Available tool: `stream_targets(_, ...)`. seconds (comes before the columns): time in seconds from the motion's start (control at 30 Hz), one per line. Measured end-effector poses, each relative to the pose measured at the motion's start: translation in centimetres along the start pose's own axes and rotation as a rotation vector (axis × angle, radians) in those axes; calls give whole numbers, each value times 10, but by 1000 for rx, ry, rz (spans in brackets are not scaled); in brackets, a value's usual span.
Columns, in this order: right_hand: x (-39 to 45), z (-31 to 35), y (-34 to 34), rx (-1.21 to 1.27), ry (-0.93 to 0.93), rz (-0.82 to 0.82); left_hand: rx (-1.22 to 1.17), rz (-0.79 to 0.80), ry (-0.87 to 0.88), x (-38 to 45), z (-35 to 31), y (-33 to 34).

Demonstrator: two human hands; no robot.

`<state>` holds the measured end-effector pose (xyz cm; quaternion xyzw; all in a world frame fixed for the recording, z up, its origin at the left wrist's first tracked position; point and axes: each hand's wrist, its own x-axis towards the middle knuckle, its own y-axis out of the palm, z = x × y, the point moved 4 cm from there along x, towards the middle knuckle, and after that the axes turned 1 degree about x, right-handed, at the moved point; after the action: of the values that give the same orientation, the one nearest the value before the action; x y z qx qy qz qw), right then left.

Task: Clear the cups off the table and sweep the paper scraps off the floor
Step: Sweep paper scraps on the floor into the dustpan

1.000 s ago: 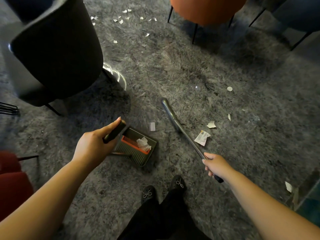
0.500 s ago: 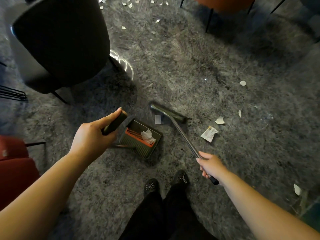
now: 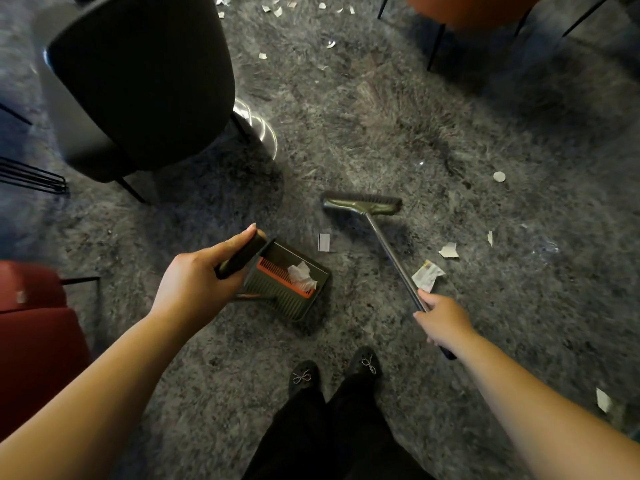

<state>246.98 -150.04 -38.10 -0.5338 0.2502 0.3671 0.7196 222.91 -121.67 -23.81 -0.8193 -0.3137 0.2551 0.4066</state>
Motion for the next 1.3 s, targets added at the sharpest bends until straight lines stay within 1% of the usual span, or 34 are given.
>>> stream_targets(0.17,24,1,-3,-40,47,73,-84,15,-15,5,-1,3)
stream_targets(0.3,6,-10,-1,-67,40,83,-152,27,-25,8,-5,2)
stream_targets(0.43,-21,-21,1,-85,47,122,-111,34,-2,11,-7,2)
stream_targets(0.63,-58,-34,5,-62,46,227,-76,42,2,10,-3,2)
stream_targets(0.8,-76,-46,5,8,57,203,-91,48,-33,2,2,-2)
stream_targets(0.9,-82,-45,2,-5,54,165,-59,52,10,-8,2,-1)
stream_targets(1.03,-81,-47,1,-50,81,125,-64,11,13,-14,1,5)
stream_targets(1.13,-83,-51,7,-92,107,153,-49,14,18,-14,-2,9)
stream_targets(1.3,-110,-67,25,-82,111,221,-52,17,11,-9,-14,14)
